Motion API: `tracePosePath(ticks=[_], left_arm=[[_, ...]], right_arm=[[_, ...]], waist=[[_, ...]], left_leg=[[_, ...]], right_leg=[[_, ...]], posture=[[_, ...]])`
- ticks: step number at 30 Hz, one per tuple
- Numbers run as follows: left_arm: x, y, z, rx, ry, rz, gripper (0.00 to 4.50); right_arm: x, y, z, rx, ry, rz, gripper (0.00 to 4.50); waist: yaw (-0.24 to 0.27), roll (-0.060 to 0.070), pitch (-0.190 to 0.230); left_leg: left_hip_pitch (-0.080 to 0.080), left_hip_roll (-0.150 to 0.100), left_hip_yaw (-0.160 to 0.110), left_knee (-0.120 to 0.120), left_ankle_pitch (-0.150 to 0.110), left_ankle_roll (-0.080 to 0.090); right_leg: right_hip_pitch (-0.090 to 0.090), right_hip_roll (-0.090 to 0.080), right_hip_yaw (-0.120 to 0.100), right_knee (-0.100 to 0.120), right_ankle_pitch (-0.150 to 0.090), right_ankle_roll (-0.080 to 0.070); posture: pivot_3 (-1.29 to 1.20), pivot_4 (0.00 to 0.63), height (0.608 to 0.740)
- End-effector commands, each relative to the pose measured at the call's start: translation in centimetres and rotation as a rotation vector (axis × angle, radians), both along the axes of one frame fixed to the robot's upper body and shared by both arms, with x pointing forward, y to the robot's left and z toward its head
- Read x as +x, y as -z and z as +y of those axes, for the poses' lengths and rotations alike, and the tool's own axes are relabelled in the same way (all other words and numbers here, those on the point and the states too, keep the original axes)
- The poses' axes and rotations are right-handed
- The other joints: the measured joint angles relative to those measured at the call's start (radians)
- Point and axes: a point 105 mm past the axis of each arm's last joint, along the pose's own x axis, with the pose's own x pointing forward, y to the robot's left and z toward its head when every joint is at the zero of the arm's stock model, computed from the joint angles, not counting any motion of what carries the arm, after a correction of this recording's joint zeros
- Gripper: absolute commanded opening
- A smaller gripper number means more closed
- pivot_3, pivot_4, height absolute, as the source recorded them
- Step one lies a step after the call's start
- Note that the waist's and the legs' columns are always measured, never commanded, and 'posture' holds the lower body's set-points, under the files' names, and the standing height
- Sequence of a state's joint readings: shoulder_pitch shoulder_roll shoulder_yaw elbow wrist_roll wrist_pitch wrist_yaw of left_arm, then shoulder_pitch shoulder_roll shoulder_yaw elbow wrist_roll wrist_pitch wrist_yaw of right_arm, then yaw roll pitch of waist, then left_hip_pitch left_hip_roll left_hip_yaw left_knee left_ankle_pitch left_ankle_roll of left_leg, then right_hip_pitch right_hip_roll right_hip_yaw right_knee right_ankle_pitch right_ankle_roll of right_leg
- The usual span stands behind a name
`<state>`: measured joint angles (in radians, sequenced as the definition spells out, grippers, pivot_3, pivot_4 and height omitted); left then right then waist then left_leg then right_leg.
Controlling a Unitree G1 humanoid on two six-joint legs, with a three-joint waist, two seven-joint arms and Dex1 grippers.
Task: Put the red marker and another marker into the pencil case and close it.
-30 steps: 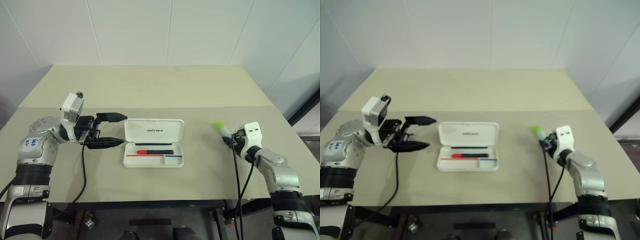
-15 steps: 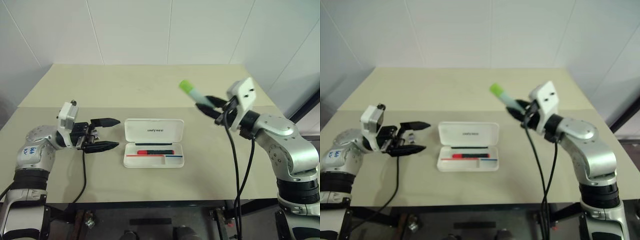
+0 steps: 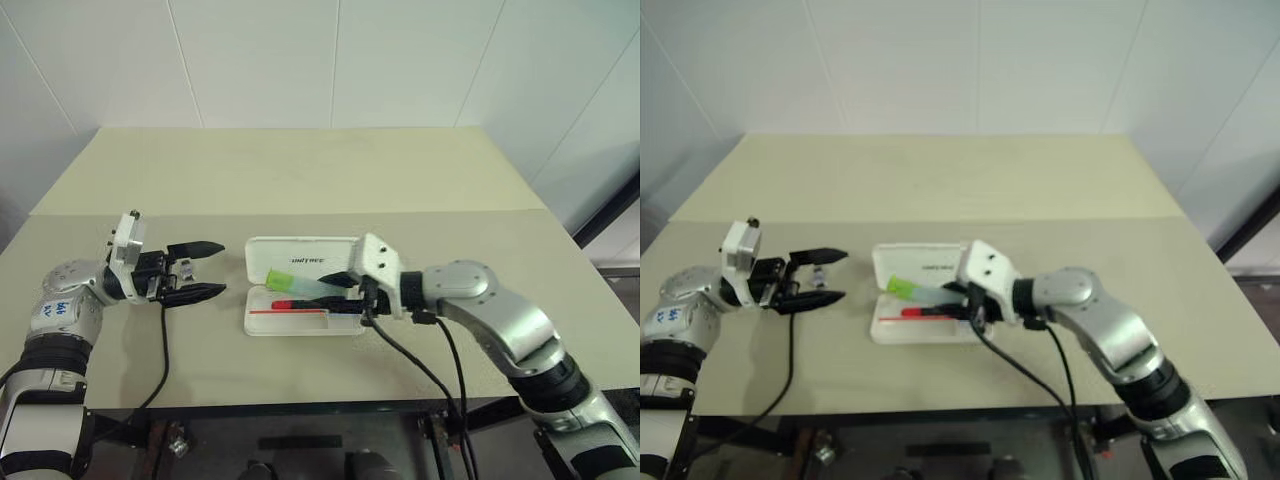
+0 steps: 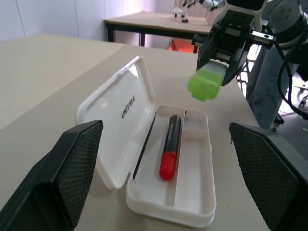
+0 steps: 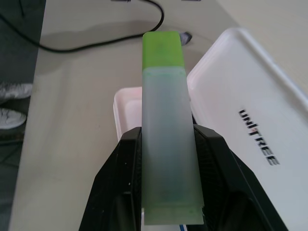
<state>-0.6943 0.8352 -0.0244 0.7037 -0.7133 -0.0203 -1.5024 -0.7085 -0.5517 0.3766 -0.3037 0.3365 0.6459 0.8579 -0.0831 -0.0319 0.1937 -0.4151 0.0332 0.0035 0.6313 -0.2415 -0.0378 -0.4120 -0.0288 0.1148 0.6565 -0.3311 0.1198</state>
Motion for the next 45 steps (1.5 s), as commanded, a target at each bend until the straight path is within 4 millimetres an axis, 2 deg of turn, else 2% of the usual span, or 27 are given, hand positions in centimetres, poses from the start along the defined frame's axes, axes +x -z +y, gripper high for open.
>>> tracePosePath(ticks=[1,8,15,25,37,42,44,45], left_arm=[[-1.2,-1.1,0.2,-0.002,0.107,-0.047,4.50],[-1.1,-1.0,0.4,0.004,0.089,-0.092,4.50],[-1.7,-0.7,0.3,0.005,0.107,-0.083,4.50],[-1.9,-0.7,-0.2,0.009,0.129,-0.076,4.50],[-2.0,-1.0,-0.5,0.011,0.147,-0.079,4.50],[-2.0,-1.1,-0.6,0.010,0.150,-0.080,4.50],[-2.0,-1.1,-0.7,0.009,0.152,-0.081,4.50],[-2.0,-1.1,-0.7,0.008,0.153,-0.082,4.50]], right_arm=[[0.4,-0.6,1.4,0.005,-0.048,-0.059,1.12],[1.0,0.5,2.8,-0.022,-0.097,-0.061,1.12],[0.3,1.8,3.8,-0.027,-0.141,-0.024,1.12],[1.2,3.8,3.8,-0.065,-0.141,0.012,1.12],[2.3,4.5,3.3,-0.093,-0.130,0.016,1.12],[2.6,4.2,3.0,-0.097,-0.130,0.006,1.12],[2.6,3.9,3.1,-0.094,-0.132,-0.001,1.88],[2.7,3.8,3.1,-0.093,-0.133,-0.005,2.13]], waist=[[0.000,0.000,0.000],[0.001,0.000,0.000],[0.001,0.000,0.000],[0.000,0.000,0.000],[0.000,0.000,0.000],[0.000,0.000,0.000],[0.000,0.000,0.000],[0.000,0.000,0.000]], left_leg=[[-0.002,0.000,0.000,0.001,0.000,0.000],[-0.007,0.000,-0.003,0.005,0.000,0.000],[-0.007,0.000,-0.004,0.006,0.000,0.000],[-0.007,-0.001,-0.005,0.007,0.000,0.000],[-0.006,-0.001,-0.006,0.007,0.000,-0.001],[-0.006,-0.001,-0.007,0.009,0.000,-0.001],[-0.006,-0.001,-0.007,0.010,0.000,-0.001],[-0.007,-0.001,-0.007,0.010,0.000,-0.001]], right_leg=[[-0.002,0.001,0.000,0.001,0.000,0.000],[-0.004,-0.001,-0.003,0.003,0.000,0.000],[-0.004,0.000,-0.004,0.004,0.000,0.000],[-0.003,0.000,-0.005,0.004,0.000,0.000],[-0.003,0.000,-0.005,0.004,0.000,0.000],[-0.002,0.000,-0.006,0.005,0.000,0.000],[-0.002,0.000,-0.006,0.005,0.000,0.000],[-0.002,0.000,-0.006,0.006,0.000,0.000]], posture=[[0.00,0.150,0.740],[0.00,0.150,0.740],[0.00,0.150,0.740],[0.00,0.150,0.740],[0.00,0.150,0.740],[0.00,0.150,0.740],[0.00,0.150,0.740],[0.00,0.150,0.740]])
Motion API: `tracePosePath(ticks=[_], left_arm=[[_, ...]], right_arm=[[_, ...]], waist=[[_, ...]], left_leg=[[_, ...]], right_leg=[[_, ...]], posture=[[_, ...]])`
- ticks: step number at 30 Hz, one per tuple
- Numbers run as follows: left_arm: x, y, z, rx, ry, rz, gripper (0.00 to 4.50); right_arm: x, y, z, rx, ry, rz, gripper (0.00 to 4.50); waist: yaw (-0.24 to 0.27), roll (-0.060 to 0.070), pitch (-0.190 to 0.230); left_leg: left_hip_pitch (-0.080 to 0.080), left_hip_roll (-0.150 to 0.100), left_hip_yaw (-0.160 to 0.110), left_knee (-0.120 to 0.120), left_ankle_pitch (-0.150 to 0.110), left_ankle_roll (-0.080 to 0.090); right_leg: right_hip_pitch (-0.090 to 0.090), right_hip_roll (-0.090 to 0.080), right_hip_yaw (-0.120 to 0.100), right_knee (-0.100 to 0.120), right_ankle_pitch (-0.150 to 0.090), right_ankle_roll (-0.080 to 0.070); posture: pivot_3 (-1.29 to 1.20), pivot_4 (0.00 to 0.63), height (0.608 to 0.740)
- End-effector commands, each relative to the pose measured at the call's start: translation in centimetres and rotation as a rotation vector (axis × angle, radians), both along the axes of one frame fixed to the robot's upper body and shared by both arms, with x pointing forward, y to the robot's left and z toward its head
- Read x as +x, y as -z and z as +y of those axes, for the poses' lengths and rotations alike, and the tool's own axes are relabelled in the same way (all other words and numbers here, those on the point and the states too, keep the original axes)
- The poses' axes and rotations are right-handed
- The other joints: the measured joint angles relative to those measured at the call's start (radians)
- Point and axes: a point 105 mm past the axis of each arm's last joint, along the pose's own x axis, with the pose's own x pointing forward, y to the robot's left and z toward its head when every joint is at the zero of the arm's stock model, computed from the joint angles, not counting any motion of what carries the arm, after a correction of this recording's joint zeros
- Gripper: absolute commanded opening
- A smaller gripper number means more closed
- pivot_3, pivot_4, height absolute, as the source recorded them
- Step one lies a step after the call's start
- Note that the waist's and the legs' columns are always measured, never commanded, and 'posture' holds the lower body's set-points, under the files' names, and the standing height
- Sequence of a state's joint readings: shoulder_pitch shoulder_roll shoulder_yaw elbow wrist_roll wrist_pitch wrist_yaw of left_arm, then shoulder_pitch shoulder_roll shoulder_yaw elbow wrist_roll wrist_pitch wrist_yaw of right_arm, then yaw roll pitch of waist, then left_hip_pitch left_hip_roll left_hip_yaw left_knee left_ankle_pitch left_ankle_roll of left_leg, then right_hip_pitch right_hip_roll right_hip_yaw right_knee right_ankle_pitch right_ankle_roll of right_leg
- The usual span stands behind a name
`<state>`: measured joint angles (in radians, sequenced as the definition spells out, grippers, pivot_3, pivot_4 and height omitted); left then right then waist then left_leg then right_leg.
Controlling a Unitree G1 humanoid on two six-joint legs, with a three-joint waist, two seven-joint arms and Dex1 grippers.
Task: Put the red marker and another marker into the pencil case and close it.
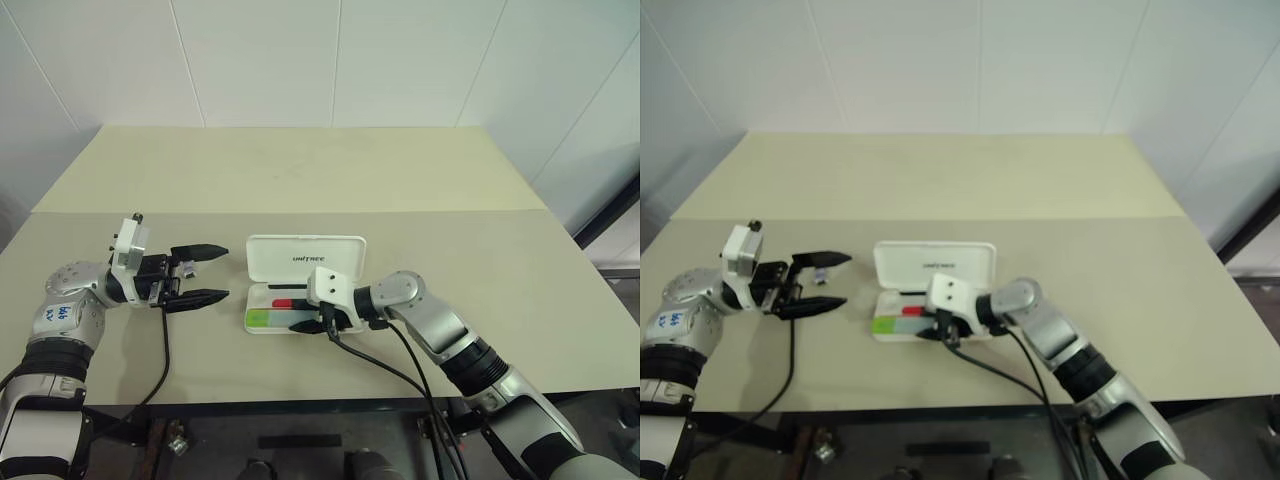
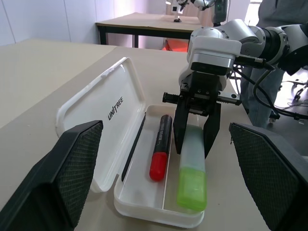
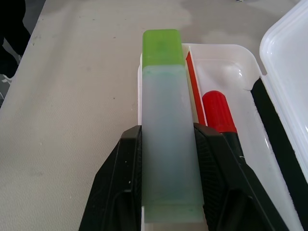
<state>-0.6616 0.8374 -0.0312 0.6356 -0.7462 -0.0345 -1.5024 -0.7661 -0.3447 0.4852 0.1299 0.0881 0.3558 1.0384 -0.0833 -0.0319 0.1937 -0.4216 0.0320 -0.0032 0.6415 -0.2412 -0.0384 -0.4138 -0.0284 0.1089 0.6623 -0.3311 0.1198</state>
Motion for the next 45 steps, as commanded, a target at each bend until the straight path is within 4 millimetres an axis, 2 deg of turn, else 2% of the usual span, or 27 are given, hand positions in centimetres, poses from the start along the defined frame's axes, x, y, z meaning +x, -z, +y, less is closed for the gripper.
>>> tracePosePath(ticks=[1,6,7,12,17,20,24,30,39,45], left_arm=[[-1.3,-0.9,-0.1,0.009,0.112,-0.048,4.50],[-1.3,-0.9,-0.2,0.005,0.115,-0.050,4.50],[-1.3,-0.9,-0.2,0.005,0.116,-0.050,4.50],[-1.5,-0.9,-0.3,-0.006,0.122,-0.053,4.50],[-1.9,-0.3,-0.1,-0.020,0.083,-0.069,4.50],[-2.0,0.1,-0.1,-0.048,0.022,-0.082,4.50],[-1.5,0.3,0.0,-0.079,-0.144,-0.097,4.50],[0.5,1.1,0.4,-0.112,-0.428,-0.072,4.50],[3.0,1.7,2.1,-0.158,-0.764,-0.041,4.50],[5.4,3.4,3.1,-0.161,-1.001,0.012,4.50]], right_arm=[[0.4,-1.8,0.0,0.028,-0.007,-0.054,2.50],[0.2,-2.3,0.0,0.035,-0.014,-0.064,4.30],[0.2,-2.4,0.0,0.036,-0.016,-0.066,4.47],[-0.7,-3.7,-0.2,0.068,-0.031,-0.079,4.47],[-3.5,-5.9,-1.1,0.162,-0.059,-0.047,4.47],[-5.2,-7.0,-2.2,0.227,-0.048,-0.024,4.47],[-7.0,-7.4,-4.5,0.262,-0.029,-0.018,4.47],[-7.6,-8.2,-7.5,0.288,0.060,-0.021,4.47],[-6.7,-9.0,-12.1,0.293,0.276,-0.082,4.47],[-6.7,-9.5,-12.9,0.326,0.334,-0.092,4.47]], waist=[[0.000,0.000,0.000],[0.000,0.000,0.000],[0.000,0.000,0.000],[0.000,0.000,0.000],[0.002,0.000,0.000],[0.003,0.000,0.000],[0.007,0.000,0.000],[0.009,0.000,0.000],[0.016,0.000,0.000],[0.033,0.000,0.000]], left_leg=[[0.000,0.000,0.000,0.001,0.000,0.000],[0.000,0.000,-0.001,0.002,0.000,0.000],[0.000,0.000,-0.001,0.002,0.000,0.000],[0.000,0.000,-0.002,0.002,0.000,0.000],[-0.001,0.003,-0.002,0.002,0.000,0.000],[-0.001,0.003,-0.003,0.001,0.000,0.000],[0.000,0.002,-0.005,0.001,0.000,0.000],[0.000,-0.001,-0.005,0.002,0.001,0.002],[0.000,-0.001,-0.005,0.001,0.001,0.002],[0.000,-0.002,-0.004,0.002,0.001,0.002]], right_leg=[[0.000,0.000,0.000,0.000,0.000,0.000],[0.001,0.000,-0.001,0.001,0.000,0.000],[0.001,0.000,-0.001,0.001,0.000,0.000],[0.001,0.000,-0.001,0.001,0.000,0.000],[0.001,-0.001,-0.001,0.000,0.000,0.000],[0.002,-0.004,-0.002,-0.001,0.000,0.000],[0.004,-0.011,-0.004,-0.002,0.000,0.000],[0.005,-0.013,-0.005,-0.002,0.001,0.001],[0.006,-0.012,-0.004,-0.004,0.001,0.002],[0.006,-0.009,-0.004,-0.004,0.002,0.003]], posture=[[0.00,0.150,0.740],[0.00,0.150,0.740],[0.00,0.150,0.740],[0.00,0.150,0.740],[0.00,0.150,0.740],[0.00,0.150,0.740],[0.00,0.150,0.740],[0.00,0.150,0.740],[0.00,0.150,0.740],[0.00,0.150,0.740]])
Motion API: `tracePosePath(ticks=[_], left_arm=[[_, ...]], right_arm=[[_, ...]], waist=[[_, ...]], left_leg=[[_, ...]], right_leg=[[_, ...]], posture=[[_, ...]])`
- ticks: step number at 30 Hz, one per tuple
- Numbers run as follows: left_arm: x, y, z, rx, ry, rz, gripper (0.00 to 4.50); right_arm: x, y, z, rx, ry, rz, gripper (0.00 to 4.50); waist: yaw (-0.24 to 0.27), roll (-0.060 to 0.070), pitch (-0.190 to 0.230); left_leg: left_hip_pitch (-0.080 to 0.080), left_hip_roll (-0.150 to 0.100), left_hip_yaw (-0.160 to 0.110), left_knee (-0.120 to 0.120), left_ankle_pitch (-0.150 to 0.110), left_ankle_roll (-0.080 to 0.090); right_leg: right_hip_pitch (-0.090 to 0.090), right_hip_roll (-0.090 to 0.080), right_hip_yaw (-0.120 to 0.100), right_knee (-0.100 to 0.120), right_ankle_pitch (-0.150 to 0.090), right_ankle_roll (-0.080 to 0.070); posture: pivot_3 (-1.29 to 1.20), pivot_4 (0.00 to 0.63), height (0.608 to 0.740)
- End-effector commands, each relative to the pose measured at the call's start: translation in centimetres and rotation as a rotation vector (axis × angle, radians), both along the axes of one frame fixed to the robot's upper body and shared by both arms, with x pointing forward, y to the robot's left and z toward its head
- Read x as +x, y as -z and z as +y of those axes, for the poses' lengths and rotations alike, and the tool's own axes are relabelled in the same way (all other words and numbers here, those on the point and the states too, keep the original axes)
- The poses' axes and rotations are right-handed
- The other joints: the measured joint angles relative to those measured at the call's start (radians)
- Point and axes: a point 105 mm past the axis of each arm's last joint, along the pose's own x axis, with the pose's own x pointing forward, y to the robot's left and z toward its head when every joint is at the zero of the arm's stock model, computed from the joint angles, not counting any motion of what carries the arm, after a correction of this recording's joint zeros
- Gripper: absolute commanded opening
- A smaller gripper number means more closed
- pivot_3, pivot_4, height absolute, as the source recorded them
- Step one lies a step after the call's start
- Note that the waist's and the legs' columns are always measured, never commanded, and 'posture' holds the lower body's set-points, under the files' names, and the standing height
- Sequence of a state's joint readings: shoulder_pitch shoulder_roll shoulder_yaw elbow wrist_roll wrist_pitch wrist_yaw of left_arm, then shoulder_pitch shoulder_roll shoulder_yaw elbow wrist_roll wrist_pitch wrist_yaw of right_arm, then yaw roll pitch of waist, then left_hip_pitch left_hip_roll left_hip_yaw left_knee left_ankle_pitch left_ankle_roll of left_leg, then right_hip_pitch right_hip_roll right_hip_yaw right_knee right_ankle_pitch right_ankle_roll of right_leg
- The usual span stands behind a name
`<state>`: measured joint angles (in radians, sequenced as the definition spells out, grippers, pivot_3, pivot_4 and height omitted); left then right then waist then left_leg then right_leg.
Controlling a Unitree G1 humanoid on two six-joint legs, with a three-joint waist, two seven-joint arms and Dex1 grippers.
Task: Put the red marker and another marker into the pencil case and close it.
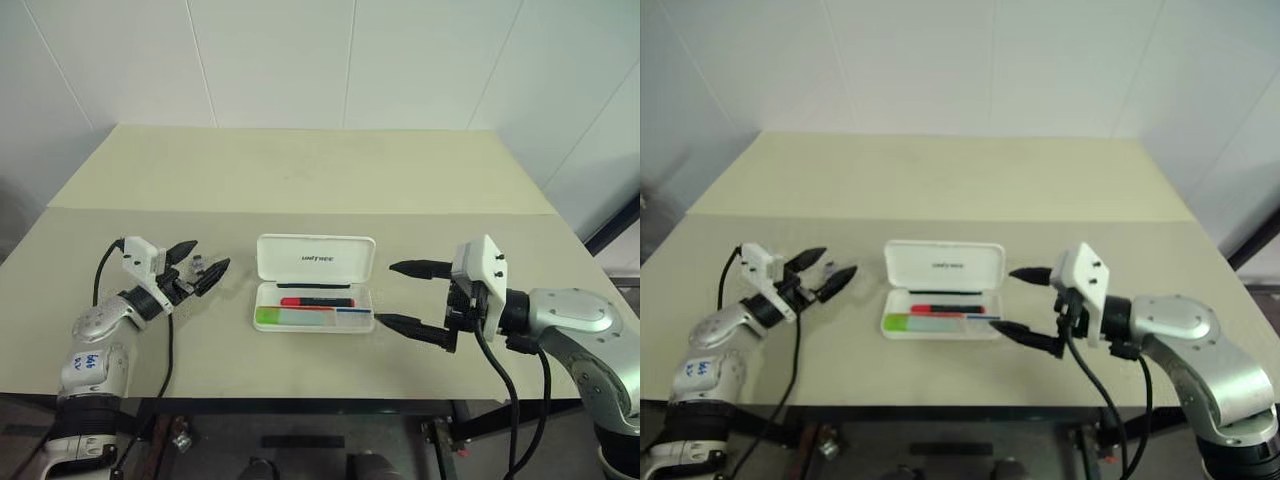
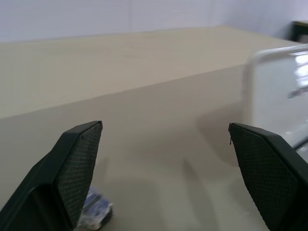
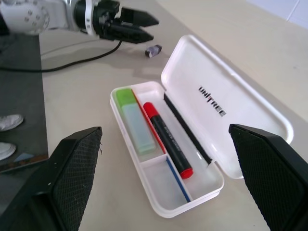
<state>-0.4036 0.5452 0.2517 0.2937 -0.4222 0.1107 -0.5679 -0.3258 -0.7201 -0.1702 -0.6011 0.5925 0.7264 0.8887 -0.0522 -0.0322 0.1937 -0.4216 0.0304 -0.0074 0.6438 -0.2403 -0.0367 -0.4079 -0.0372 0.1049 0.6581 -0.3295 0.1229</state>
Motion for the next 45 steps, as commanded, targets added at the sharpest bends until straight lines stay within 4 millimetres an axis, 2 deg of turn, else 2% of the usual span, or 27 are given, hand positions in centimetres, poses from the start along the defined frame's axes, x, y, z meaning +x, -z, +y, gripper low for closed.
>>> tracePosePath(ticks=[1,5,7,15,23,27,31,34,45], left_arm=[[1.2,-0.4,0.4,-0.012,-0.113,-0.009,4.50],[2.2,0.4,0.8,-0.024,-0.227,0.036,4.50],[2.5,1.1,0.6,-0.032,-0.264,0.073,4.50],[2.6,3.5,-0.5,-0.088,-0.359,0.214,4.50],[2.8,4.8,0.0,-0.082,-0.462,0.328,4.50],[2.9,5.6,0.2,-0.037,-0.490,0.405,4.50],[2.7,6.6,-0.2,0.023,-0.482,0.487,4.50],[2.6,6.9,-0.4,0.041,-0.482,0.513,3.89],[2.9,7.0,-0.5,0.052,-0.485,0.529,0.65]], right_arm=[[-0.6,-0.9,-0.3,0.005,0.010,-0.044,4.47],[-0.7,-1.1,-1.0,0.032,0.019,-0.043,4.47],[-0.8,-1.3,-2.0,0.069,0.026,-0.046,4.47],[-0.3,-0.6,-4.6,0.038,0.077,-0.039,4.47],[0.2,-0.3,-4.6,0.042,0.086,-0.041,4.47],[0.3,-0.1,-4.6,0.041,0.086,-0.039,4.47],[0.5,-0.2,-4.6,0.039,0.091,-0.042,4.47],[0.5,-0.2,-4.7,0.037,0.094,-0.044,4.50],[0.9,-0.3,-4.9,0.028,0.110,-0.052,4.50]], waist=[[0.003,0.000,0.000],[0.012,0.000,0.000],[0.017,0.000,0.000],[0.024,0.000,0.000],[0.023,0.000,0.000],[0.020,0.000,0.000],[0.019,0.000,0.000],[0.019,0.000,0.000],[0.022,0.001,-0.001]], left_leg=[[0.000,0.000,0.000,0.000,0.000,0.000],[0.000,0.000,0.001,0.001,0.000,0.000],[0.000,-0.001,0.002,0.001,0.000,0.000],[0.000,-0.001,0.004,0.002,0.000,0.000],[0.004,-0.002,0.005,0.002,0.000,0.000],[0.016,-0.001,0.011,-0.001,-0.001,0.000],[0.018,-0.001,0.014,0.000,0.000,0.000],[0.018,-0.001,0.016,-0.001,0.000,0.000],[0.018,-0.001,0.016,-0.003,-0.001,0.000]], right_leg=[[0.000,0.002,0.000,0.000,0.000,0.000],[0.001,0.002,0.001,-0.002,0.001,0.002],[0.001,0.003,0.002,-0.003,0.002,0.003],[0.003,0.004,0.002,-0.004,0.002,0.004],[0.007,0.007,0.003,-0.004,0.003,0.004],[0.018,0.008,0.004,-0.006,0.002,0.003],[0.019,0.009,0.006,-0.006,0.003,0.003],[0.019,0.008,0.008,-0.006,0.003,0.003],[0.019,0.008,0.008,-0.010,0.003,0.003]], posture=[[0.00,0.150,0.740],[0.00,0.150,0.740],[0.00,0.150,0.740],[0.00,0.150,0.740],[0.00,0.150,0.740],[0.00,0.150,0.740],[0.00,0.150,0.740],[0.00,0.150,0.740],[0.00,0.150,0.740]])
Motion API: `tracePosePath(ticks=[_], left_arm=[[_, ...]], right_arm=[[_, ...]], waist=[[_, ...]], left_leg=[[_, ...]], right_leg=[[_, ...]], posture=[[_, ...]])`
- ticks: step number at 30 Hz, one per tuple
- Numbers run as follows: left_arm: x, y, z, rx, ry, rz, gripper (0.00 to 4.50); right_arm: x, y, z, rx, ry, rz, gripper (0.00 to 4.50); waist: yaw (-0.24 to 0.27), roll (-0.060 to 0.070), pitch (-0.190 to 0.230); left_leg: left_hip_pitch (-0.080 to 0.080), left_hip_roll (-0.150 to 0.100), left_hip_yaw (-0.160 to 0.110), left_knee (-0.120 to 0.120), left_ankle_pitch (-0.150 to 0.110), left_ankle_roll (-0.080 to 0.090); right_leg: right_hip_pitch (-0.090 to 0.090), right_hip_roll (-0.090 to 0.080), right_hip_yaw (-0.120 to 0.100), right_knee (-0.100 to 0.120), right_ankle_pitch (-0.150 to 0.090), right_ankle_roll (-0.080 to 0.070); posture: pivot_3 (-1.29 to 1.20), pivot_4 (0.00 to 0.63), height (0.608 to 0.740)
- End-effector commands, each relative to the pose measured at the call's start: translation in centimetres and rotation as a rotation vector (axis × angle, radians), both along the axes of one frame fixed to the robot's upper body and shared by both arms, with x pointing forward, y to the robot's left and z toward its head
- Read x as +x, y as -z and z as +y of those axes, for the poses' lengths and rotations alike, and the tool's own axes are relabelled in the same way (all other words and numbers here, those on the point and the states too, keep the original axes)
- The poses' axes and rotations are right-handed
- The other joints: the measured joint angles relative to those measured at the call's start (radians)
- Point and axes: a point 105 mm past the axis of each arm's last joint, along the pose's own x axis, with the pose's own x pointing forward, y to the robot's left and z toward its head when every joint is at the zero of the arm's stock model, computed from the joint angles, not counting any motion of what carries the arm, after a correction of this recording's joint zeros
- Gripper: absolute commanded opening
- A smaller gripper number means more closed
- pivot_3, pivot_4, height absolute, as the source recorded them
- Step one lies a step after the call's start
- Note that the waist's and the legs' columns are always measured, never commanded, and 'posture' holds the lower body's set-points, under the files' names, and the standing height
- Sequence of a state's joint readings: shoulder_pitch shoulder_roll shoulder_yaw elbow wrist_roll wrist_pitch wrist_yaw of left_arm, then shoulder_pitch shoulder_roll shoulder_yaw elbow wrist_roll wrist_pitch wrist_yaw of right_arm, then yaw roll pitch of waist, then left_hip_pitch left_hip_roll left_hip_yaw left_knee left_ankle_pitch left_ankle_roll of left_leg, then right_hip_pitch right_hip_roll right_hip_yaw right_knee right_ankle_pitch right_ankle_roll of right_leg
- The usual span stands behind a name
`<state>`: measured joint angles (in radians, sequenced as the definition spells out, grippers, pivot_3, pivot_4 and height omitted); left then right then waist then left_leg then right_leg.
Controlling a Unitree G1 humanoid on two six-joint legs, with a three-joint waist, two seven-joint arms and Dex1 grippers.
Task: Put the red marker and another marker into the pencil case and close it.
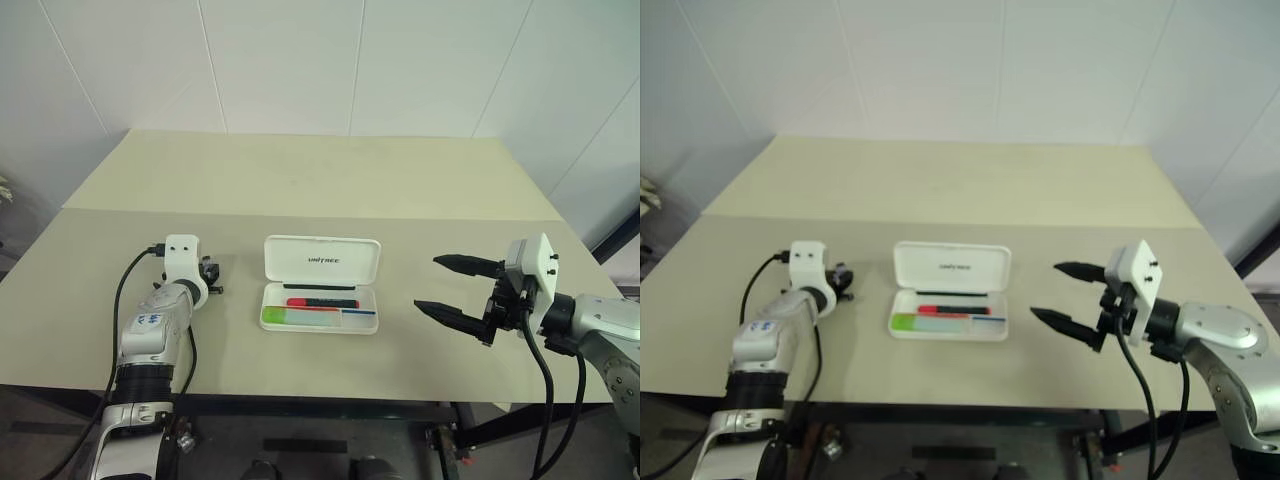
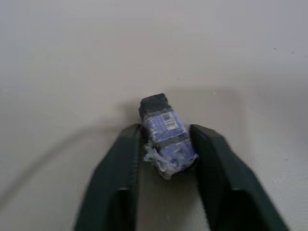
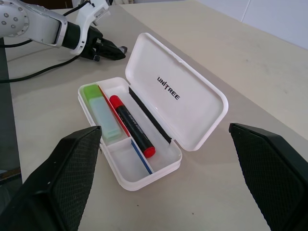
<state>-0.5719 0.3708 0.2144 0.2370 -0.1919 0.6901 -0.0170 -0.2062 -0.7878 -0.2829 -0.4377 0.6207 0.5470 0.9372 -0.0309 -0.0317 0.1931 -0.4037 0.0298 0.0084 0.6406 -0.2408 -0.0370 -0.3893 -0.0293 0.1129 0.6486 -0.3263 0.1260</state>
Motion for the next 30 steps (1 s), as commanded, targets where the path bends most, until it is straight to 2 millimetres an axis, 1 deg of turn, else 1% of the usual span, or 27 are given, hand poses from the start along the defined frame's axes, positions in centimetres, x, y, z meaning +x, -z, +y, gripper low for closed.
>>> tracePosePath(ticks=[1,4,6,9,10,13,14,16,19,22,25,28,30], left_arm=[[-0.5,2.7,0.3,0.010,-0.016,0.108,0.44],[0.1,1.9,0.5,0.011,-0.012,0.072,0.43],[0.7,0.7,0.4,0.021,0.021,0.011,0.43],[1.7,-2.4,-0.6,0.037,0.142,-0.146,0.43],[2.0,-3.8,-0.9,0.018,0.181,-0.213,0.43],[2.1,-7.5,-2.3,-0.017,0.369,-0.360,0.43],[2.0,-8.2,-2.7,-0.008,0.428,-0.378,0.43],[1.3,-10.2,-4.0,0.010,0.588,-0.433,0.43],[0.3,-12.5,-5.3,0.041,0.780,-0.493,0.43],[-0.6,-14.0,-6.4,0.087,0.943,-0.518,0.43],[-1.6,-15.7,-7.6,0.146,1.098,-0.554,0.43],[-3.5,-18.1,-9.8,0.148,1.280,-0.595,0.43],[-4.6,-18.8,-11.1,0.144,1.377,-0.596,0.43]], right_arm=[[-0.1,-1.0,-0.1,-0.020,-0.002,-0.051,4.50],[0.0,-1.1,-0.2,-0.023,0.003,-0.054,4.50],[0.0,-1.1,-0.3,-0.026,0.008,-0.056,4.50],[-0.1,-1.1,-0.4,-0.029,0.011,-0.058,4.50],[-0.1,-1.1,-0.4,-0.030,0.011,-0.059,4.50],[-0.4,-0.9,-0.5,-0.035,0.011,-0.060,4.50],[-0.4,-0.8,-0.5,-0.037,0.011,-0.061,4.50],[-0.7,-0.7,-0.5,-0.041,0.008,-0.064,4.50],[-1.3,-0.6,-0.5,-0.041,-0.012,-0.059,4.50],[-2.2,-0.7,-0.5,-0.033,-0.050,-0.051,4.50],[-3.0,-0.8,-0.4,-0.021,-0.084,-0.054,4.50],[-2.8,-1.1,-0.8,-0.006,-0.061,-0.086,4.50],[-2.5,-1.2,-0.8,-0.002,-0.050,-0.096,4.50]], waist=[[0.000,0.000,0.000],[0.000,0.000,0.000],[0.003,0.000,0.000],[0.002,0.000,0.000],[0.002,0.000,0.000],[0.004,-0.002,0.001],[0.003,-0.002,0.001],[0.004,-0.002,0.001],[0.005,-0.001,0.001],[0.006,-0.001,0.001],[0.004,-0.001,0.001],[0.005,-0.002,0.001],[0.004,-0.002,0.001]], left_leg=[[0.000,0.000,0.000,0.000,0.000,0.000],[0.000,0.000,0.000,0.000,0.000,0.000],[0.000,0.000,0.000,-0.001,0.001,0.001],[-0.001,0.000,0.000,-0.003,0.003,0.002],[-0.001,0.000,0.000,-0.005,0.004,0.001],[-0.004,0.001,0.001,-0.011,0.007,0.001],[-0.006,0.001,0.001,-0.013,0.007,0.001],[-0.007,0.002,0.001,-0.016,0.006,0.001],[-0.008,0.001,0.002,-0.023,0.005,0.001],[-0.010,0.001,0.002,-0.025,0.003,-0.001],[-0.016,0.002,0.000,-0.024,0.003,-0.001],[-0.020,0.001,0.001,-0.018,0.003,-0.001],[-0.020,0.001,0.001,-0.014,0.002,0.000]], right_leg=[[0.000,0.000,0.000,0.000,0.000,0.000],[0.000,0.000,0.000,-0.001,0.000,0.000],[0.000,0.000,0.000,-0.001,0.001,0.000],[0.000,0.000,-0.001,-0.005,0.003,-0.003],[-0.001,0.000,-0.001,-0.007,0.003,-0.005],[-0.002,0.000,-0.001,-0.017,0.006,-0.009],[-0.003,-0.001,-0.001,-0.020,0.007,-0.009],[-0.004,-0.003,-0.002,-0.022,0.011,-0.003],[-0.007,-0.004,-0.002,-0.025,0.009,-0.003],[-0.008,-0.001,-0.003,-0.023,0.007,-0.003],[-0.013,0.001,-0.004,-0.022,0.006,-0.003],[-0.018,0.002,-0.003,-0.021,0.005,-0.003],[-0.018,0.002,-0.003,-0.019,0.005,-0.002]], posture=[[0.00,0.150,0.740],[0.00,0.150,0.740],[0.00,0.150,0.740],[0.00,0.150,0.740],[0.00,0.150,0.740],[0.00,0.150,0.740],[0.00,0.150,0.740],[0.00,0.150,0.740],[0.00,0.150,0.740],[0.00,0.150,0.740],[0.00,0.150,0.740],[0.00,0.150,0.740],[0.00,0.150,0.740]])
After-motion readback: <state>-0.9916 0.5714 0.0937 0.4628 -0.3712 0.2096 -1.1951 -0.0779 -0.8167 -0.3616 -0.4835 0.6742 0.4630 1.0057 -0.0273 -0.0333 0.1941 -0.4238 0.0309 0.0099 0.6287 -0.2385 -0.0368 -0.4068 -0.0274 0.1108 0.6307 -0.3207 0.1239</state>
